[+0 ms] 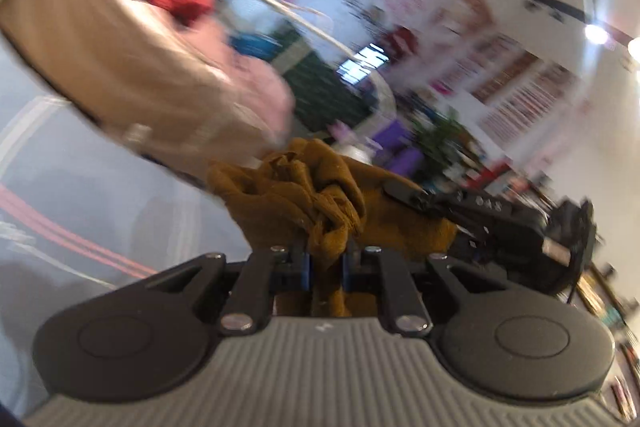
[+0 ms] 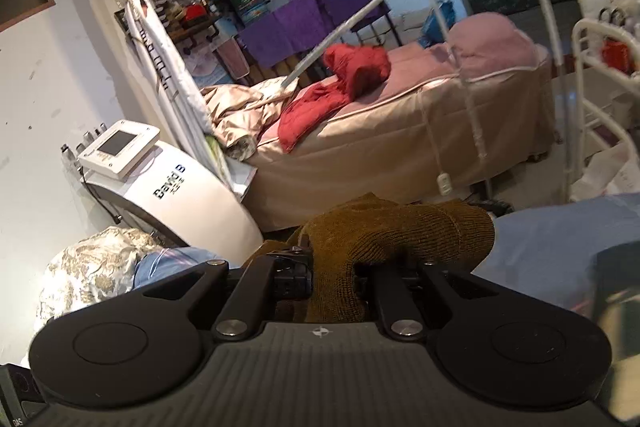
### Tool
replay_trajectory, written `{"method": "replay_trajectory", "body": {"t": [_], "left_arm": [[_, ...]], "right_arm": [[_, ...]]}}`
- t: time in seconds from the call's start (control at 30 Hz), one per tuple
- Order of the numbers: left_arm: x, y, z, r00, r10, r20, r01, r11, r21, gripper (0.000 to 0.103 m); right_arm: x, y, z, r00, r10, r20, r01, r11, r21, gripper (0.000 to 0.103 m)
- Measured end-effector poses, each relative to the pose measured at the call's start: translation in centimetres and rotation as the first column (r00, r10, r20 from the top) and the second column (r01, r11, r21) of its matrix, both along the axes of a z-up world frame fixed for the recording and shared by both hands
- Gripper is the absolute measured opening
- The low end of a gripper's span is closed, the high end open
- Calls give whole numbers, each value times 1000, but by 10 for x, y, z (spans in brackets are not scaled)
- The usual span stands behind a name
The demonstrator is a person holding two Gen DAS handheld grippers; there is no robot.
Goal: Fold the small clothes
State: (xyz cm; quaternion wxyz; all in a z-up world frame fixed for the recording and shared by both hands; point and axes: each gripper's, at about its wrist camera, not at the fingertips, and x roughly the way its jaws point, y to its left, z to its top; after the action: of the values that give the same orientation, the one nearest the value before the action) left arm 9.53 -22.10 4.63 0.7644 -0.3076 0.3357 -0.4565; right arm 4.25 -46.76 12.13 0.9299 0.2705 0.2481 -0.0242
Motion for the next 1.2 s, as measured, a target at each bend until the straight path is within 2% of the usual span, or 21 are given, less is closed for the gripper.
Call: {"method": "replay_trajectory", "body": {"t": [0.1,0.2,0.3,0.37,0.43,0.5,0.6,0.67,0.7,0.73,0.8,0.83,0.87,0.93,0.97,1.0,1.07,1.13,1.2], "left_arm": [[-36,-65,21,996,-89,-2,89,996,-29,13],[-70,-118,7,977,-178,-121,174,984,-40,13],[-101,-153,-34,955,-192,-226,204,979,28,13],[-116,-161,-67,942,-171,-289,204,975,89,13],[-126,-161,-90,943,-150,-298,196,972,130,13],[-128,-158,-99,955,-132,-266,178,972,154,13],[-120,-146,-95,974,-113,-196,146,976,163,13],[-113,-136,-89,982,-104,-161,130,979,159,13],[-112,-131,-82,984,-107,-139,130,978,166,13],[-108,-126,-73,988,-108,-108,126,978,168,15],[-102,-115,-50,996,-91,25,85,982,167,31],[-103,-116,-38,988,-112,107,91,979,185,49],[-100,-124,-27,974,-152,165,117,972,203,53],[-91,-145,-9,945,-257,203,217,955,202,53],[-86,-158,-3,931,-305,200,262,941,215,53],[-80,-173,1,922,-322,215,267,931,249,53],[-74,-200,3,912,-333,240,248,913,325,54],[-69,-222,-2,906,-361,222,273,897,348,57],[-68,-242,-10,906,-371,202,266,872,411,54]], "right_arm": [[-47,-50,43,998,-66,-19,64,995,-79,16],[-79,-108,56,989,-121,-81,114,990,-82,17],[-99,-156,32,970,-161,-184,154,987,-50,17],[-103,-174,-8,939,-218,-267,212,976,-51,18],[-105,-188,-51,910,-259,-322,262,964,-36,18],[-108,-195,-82,913,-272,-304,277,960,-27,22],[-109,-202,-103,943,-243,-228,250,968,2,26],[-110,-205,-107,947,-246,-204,257,966,25,40],[-111,-208,-100,949,-246,-195,256,966,25,56],[-111,-207,-96,950,-246,-192,254,967,15,80],[-121,-198,-81,951,-269,-154,263,963,-60,97],[-135,-195,-67,955,-273,-114,259,958,-120,103],[-148,-188,-58,956,-285,-72,268,945,-185,103],[-172,-177,-48,953,-303,-10,290,921,-260,103],[-183,-175,-49,959,-283,-9,272,928,-254,103],[-199,-171,-55,974,-223,-31,213,956,-200,103],[-207,-167,-59,977,-208,-42,197,962,-187,103],[-222,-160,-70,975,-215,-64,200,962,-184,103],[-231,-157,-81,981,-186,-59,174,971,-161,103]]}}
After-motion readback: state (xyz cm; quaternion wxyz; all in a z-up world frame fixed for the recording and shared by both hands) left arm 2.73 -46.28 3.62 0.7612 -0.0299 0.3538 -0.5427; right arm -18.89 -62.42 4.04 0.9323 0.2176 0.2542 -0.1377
